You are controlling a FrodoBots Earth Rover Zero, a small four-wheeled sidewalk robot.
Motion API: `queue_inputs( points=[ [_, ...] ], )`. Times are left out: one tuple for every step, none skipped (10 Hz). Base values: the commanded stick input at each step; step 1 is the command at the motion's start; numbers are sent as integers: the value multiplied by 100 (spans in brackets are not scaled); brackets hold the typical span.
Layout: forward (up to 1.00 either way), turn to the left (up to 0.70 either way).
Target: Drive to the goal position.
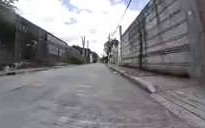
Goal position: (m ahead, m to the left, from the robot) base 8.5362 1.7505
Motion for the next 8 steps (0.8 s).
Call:
queue_inputs(
  points=[
    [100, 0],
    [100, 0],
    [100, 0],
    [100, 0],
    [100, 0],
    [100, 0],
    [100, -26],
    [100, -40]
  ],
)
